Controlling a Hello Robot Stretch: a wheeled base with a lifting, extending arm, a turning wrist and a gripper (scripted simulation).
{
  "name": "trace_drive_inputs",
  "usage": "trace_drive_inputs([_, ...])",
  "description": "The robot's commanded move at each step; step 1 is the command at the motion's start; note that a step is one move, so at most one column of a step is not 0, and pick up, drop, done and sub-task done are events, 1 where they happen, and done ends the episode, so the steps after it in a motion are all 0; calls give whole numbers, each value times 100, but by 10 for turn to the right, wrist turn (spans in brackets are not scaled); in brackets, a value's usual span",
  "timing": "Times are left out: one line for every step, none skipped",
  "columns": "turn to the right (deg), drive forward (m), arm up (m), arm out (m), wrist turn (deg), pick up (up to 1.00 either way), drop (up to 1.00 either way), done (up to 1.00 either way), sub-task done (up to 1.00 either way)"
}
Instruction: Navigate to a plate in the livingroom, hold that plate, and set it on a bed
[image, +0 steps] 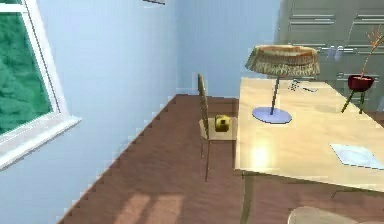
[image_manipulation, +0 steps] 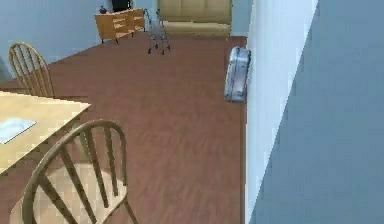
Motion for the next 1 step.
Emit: trace_drive_inputs([450,0,0,0,0,0,0,0,0])
